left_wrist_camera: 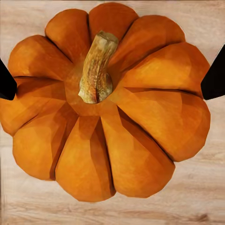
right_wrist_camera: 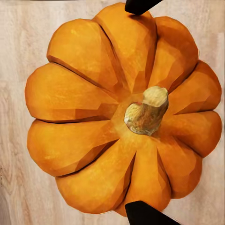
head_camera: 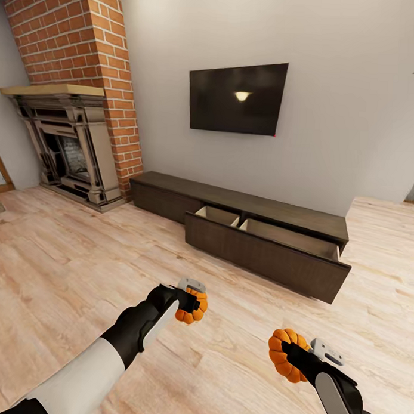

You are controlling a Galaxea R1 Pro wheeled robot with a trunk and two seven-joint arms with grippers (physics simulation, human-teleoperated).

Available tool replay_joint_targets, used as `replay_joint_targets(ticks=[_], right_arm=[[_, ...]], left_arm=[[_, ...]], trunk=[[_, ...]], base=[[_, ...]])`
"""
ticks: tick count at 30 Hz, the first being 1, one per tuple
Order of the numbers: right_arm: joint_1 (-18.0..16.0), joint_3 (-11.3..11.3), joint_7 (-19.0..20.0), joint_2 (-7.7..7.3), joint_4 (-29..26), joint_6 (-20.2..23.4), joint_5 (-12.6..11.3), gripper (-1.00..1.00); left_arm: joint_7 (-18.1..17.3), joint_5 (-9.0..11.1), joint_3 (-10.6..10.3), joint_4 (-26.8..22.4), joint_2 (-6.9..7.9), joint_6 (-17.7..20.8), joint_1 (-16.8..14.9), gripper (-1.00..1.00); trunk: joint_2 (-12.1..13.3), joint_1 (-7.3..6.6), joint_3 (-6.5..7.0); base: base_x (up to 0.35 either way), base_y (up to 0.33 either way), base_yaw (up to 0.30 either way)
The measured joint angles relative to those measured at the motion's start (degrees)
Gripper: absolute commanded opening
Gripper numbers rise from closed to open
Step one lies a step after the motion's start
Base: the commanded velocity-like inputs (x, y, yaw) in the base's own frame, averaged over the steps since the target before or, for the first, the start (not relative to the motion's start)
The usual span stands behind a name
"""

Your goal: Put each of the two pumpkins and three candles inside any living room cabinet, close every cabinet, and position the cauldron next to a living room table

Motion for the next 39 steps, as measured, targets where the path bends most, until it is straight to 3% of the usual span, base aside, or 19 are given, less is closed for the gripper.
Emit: replay_joint_targets(ticks=[39], right_arm=[[0.01,0.00,0.04,0.00,0.01,0.06,0.02,-1.00]], left_arm=[[0.00,-0.07,-0.04,-0.05,0.04,0.20,0.01,-1.00]], trunk=[[0.00,0.00,0.00]], base=[[0.272,0.043,-0.287]])
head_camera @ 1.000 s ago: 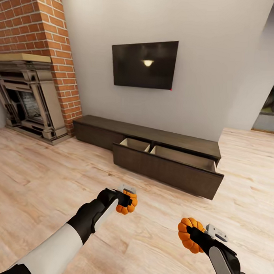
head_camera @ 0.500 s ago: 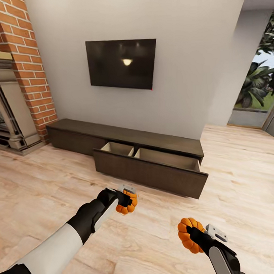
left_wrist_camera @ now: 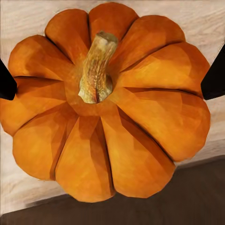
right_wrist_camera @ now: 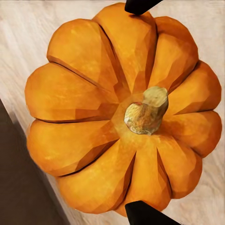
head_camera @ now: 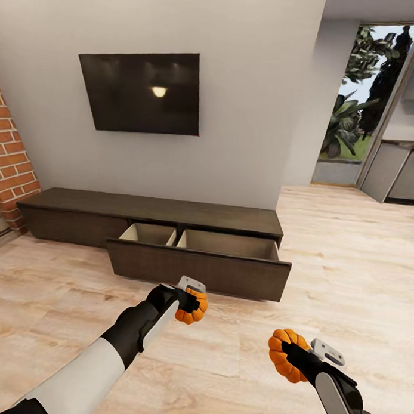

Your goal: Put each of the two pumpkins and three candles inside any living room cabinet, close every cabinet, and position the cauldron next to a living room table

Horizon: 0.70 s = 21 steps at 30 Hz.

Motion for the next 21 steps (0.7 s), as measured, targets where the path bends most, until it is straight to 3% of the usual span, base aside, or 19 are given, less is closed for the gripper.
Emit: replay_joint_targets(ticks=[5,15,21], right_arm=[[-0.01,0.09,0.04,0.00,0.00,-0.05,0.12,-1.00],[-0.01,0.20,0.02,0.08,0.00,-0.08,0.11,-1.00],[-0.01,0.18,0.00,0.02,0.00,-0.07,0.12,-1.00]], left_arm=[[0.01,0.00,0.02,0.00,-0.01,0.04,-0.01,-1.00],[0.08,-0.19,0.03,-0.25,-0.03,1.67,-0.02,-1.00],[0.14,-0.21,0.04,-0.09,-0.01,2.17,-0.01,-1.00]], trunk=[[0.00,0.01,0.00],[0.00,0.02,0.00],[0.00,0.00,0.00]], base=[[0.170,0.233,-0.287],[0.032,0.310,-0.287],[0.191,0.268,-0.281]])
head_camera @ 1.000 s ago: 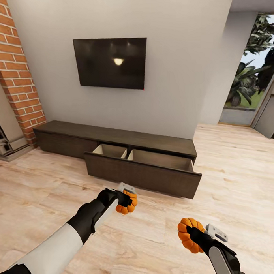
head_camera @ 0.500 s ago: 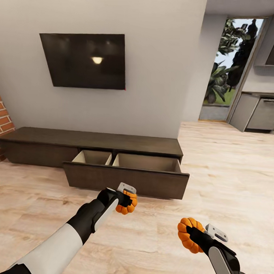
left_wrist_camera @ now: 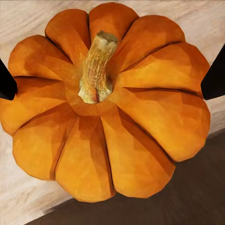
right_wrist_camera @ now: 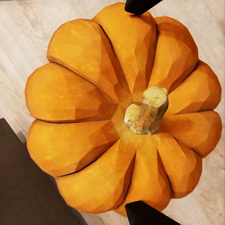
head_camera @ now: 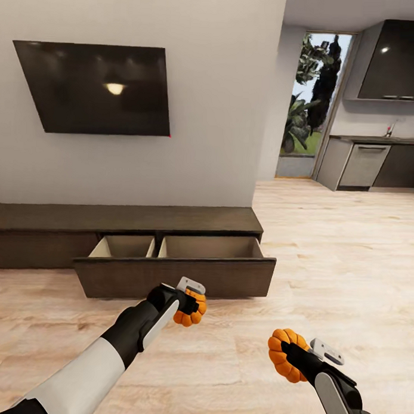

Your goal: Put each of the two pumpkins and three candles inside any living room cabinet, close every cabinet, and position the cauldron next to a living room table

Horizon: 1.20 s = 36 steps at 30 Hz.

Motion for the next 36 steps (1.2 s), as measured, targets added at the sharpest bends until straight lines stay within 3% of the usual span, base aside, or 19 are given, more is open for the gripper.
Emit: replay_joint_targets(ticks=[8,23,36], right_arm=[[0.00,0.12,0.00,0.08,-0.01,0.03,-0.07,-1.00],[-0.01,0.25,0.03,0.19,-0.01,0.02,-0.08,-1.00],[-0.01,0.32,0.03,0.17,-0.01,0.01,-0.11,-1.00]], left_arm=[[-0.04,0.14,0.00,-0.23,0.01,0.06,0.01,-1.00],[-0.03,0.21,-0.04,-0.19,0.01,-0.02,0.01,-1.00],[-0.15,0.18,-0.04,0.04,0.02,-0.07,0.01,-1.00]], trunk=[[0.00,0.00,0.00],[0.00,0.02,0.00],[0.00,0.01,0.02]], base=[[0.243,0.104,-0.068],[0.029,0.004,-0.002],[0.176,0.000,0.019]])
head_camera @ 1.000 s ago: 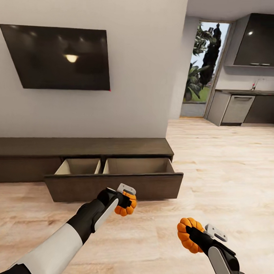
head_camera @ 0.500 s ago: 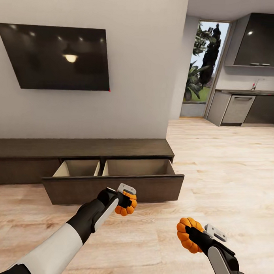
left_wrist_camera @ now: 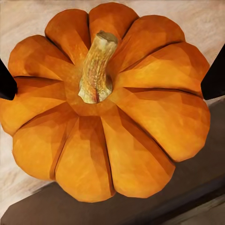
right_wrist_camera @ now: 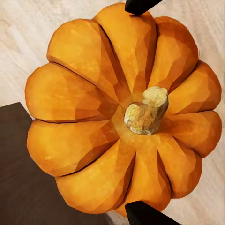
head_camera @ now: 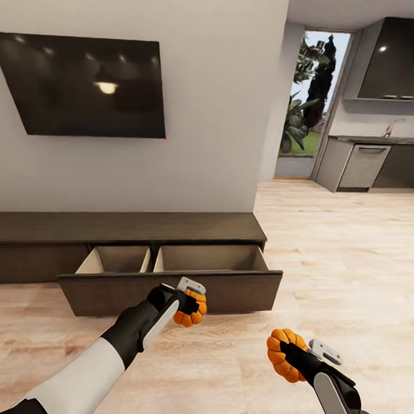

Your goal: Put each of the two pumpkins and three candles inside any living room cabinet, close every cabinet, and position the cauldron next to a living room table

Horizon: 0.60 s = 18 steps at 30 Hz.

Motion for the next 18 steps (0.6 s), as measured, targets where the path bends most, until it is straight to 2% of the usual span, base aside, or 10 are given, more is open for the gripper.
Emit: replay_joint_targets(ticks=[10,18], right_arm=[[0.00,0.01,0.00,0.07,-0.01,0.01,0.07,-1.00],[0.00,0.01,0.00,0.01,-0.01,0.03,0.06,-1.00]], left_arm=[[0.02,-0.11,0.00,0.02,0.00,-0.04,0.00,-1.00],[0.03,0.02,0.00,0.01,-0.01,-0.04,0.00,-1.00]], trunk=[[0.00,0.00,0.01],[0.00,0.01,0.01]], base=[[0.174,-0.021,0.011],[0.035,-0.033,0.000]])
